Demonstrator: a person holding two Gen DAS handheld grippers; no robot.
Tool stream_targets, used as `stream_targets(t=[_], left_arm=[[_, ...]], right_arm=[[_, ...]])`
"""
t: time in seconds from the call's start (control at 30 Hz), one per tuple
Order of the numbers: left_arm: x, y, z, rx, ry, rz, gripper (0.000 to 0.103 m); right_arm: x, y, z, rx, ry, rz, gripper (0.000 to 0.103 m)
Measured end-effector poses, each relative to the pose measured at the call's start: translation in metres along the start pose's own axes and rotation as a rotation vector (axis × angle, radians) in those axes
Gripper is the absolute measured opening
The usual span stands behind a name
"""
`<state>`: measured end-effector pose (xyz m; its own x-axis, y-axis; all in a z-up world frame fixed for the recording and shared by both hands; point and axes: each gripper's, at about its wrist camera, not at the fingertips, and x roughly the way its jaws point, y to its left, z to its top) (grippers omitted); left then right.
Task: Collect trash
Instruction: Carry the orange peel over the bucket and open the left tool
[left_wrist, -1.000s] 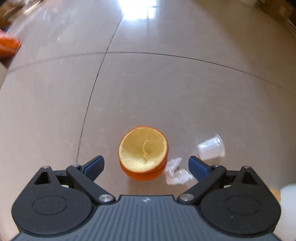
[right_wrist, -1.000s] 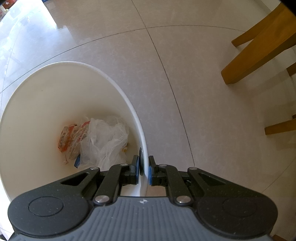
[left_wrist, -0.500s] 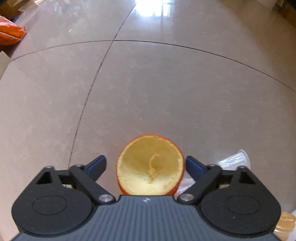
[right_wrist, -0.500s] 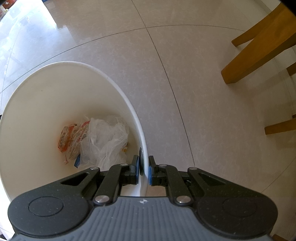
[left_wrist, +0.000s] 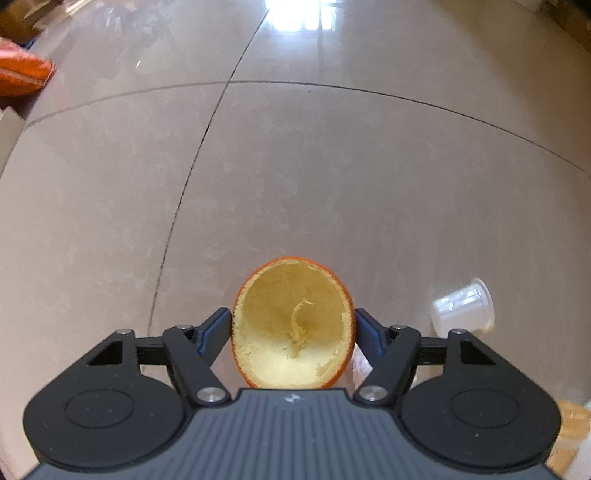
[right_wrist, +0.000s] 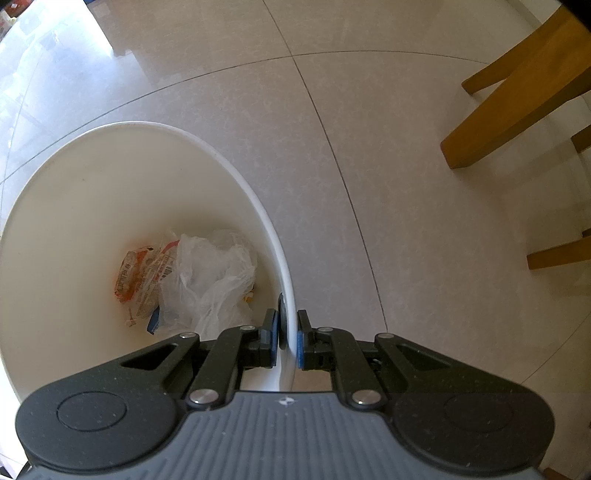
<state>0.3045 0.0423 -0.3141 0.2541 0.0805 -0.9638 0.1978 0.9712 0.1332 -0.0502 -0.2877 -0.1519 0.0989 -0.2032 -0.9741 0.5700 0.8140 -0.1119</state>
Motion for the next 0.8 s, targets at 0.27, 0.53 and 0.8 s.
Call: stream_targets(t=[0.27,0.53,0.8], left_arm=[[-0.043,-0.009,-0.009,0.096,0.020,0.009,0.069],[-0.131,-0.052,-0.021,0.340,0.000,-0.053,0.069],[-0.248,-0.130,-0.045,0.627,-0.095,-0.210,0.070]], right_arm=[[-0.001,0.000,0.000,-0.003,-0.005,0.000,0.011],[-0.002,-0.002,0.000,0.003,-0.002,0.007,0.011],[-0.001,-0.001,0.000,0.007,-0.002,0.001,0.011]])
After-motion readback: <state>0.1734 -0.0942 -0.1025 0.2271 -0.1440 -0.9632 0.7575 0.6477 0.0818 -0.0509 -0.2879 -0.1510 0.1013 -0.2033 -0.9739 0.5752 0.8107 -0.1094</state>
